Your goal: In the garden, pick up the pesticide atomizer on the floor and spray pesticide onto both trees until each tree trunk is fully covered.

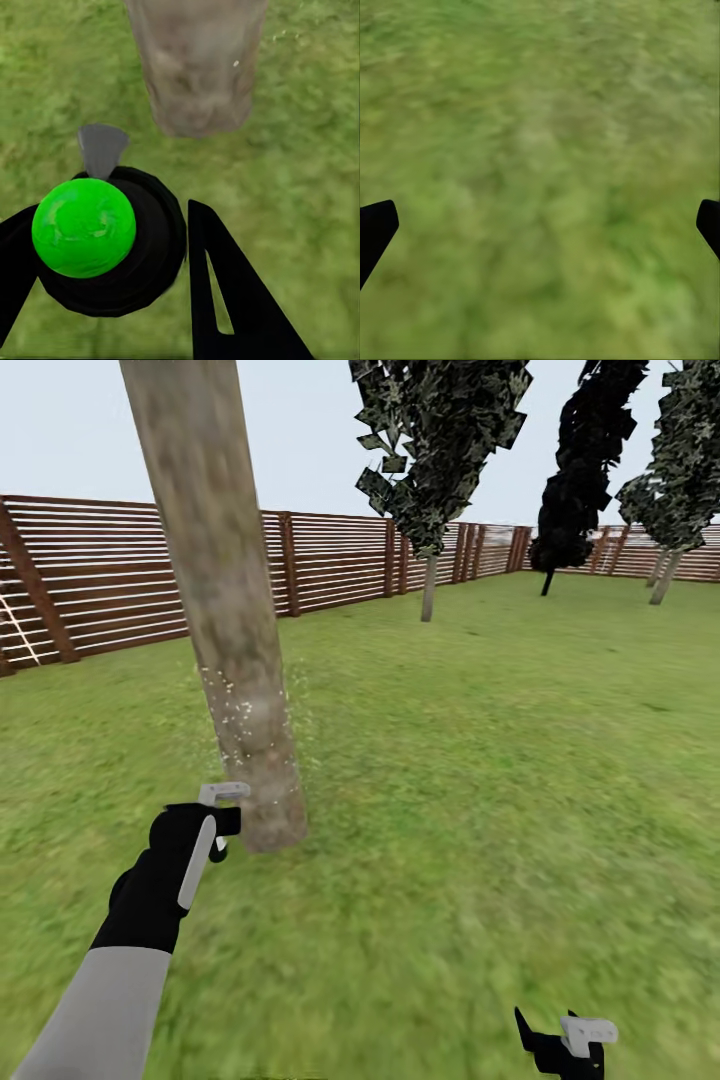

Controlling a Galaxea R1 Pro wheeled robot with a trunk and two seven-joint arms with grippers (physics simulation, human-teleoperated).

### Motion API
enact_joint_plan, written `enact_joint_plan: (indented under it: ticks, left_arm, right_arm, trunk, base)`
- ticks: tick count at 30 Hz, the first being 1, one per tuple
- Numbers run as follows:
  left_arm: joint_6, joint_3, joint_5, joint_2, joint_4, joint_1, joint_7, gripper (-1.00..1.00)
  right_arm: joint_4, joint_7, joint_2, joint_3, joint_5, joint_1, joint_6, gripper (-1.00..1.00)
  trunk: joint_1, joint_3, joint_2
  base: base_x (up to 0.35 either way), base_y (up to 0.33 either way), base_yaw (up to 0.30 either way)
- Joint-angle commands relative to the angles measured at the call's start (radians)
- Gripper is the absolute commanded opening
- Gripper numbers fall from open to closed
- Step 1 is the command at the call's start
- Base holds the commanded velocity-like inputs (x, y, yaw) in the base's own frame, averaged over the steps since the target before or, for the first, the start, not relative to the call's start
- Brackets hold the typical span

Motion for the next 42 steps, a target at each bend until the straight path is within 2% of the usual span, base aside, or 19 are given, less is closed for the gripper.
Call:
enact_joint_plan:
  ticks: [1,6,14,27,30,35,42]
  left_arm:
    - [0.004,0.001,0.005,-0.001,-0.001,-0.001,0.005,-1.00]
    - [0.004,0.001,0.005,-0.001,-0.001,-0.001,0.005,-1.00]
    - [0.003,-0.007,0.007,-0.003,-0.010,-0.001,0.004,-1.00]
    - [0.004,-0.001,0.005,0.001,-0.013,-0.001,0.000,-1.00]
    - [0.004,-0.001,0.003,0.002,-0.013,-0.001,0.000,-1.00]
    - [0.004,-0.002,-0.025,0.001,-0.013,-0.001,0.004,-1.00]
    - [0.004,-0.002,-0.027,0.001,-0.009,-0.001,0.005,-1.00]
  right_arm:
    - [0.001,0.008,0.000,-0.009,0.002,-0.001,-0.003,1.00]
    - [0.001,0.008,0.000,-0.009,0.002,-0.001,-0.003,1.00]
    - [0.001,0.007,-0.003,-0.010,0.002,-0.001,-0.003,1.00]
    - [0.001,0.007,-0.005,-0.010,0.002,-0.001,-0.003,1.00]
    - [0.001,0.007,-0.005,-0.010,0.001,-0.001,-0.003,1.00]
    - [0.000,0.007,-0.005,-0.010,0.000,-0.001,-0.003,1.00]
    - [0.000,0.007,-0.005,-0.010,0.000,-0.001,-0.003,1.00]
  trunk:
    - [0.000,-0.001,0.000]
    - [0.000,-0.001,0.000]
    - [0.000,-0.001,0.000]
    - [0.000,-0.001,0.000]
    - [0.000,-0.001,0.000]
    - [0.000,-0.001,0.000]
    - [0.000,-0.001,0.000]
  base:
    - [0.000,-0.271,0.275]
    - [0.000,-0.194,0.083]
    - [0.000,-0.006,0.001]
    - [0.000,-0.007,0.002]
    - [0.000,-0.213,0.164]
    - [0.000,-0.266,0.197]
    - [0.000,-0.269,0.007]
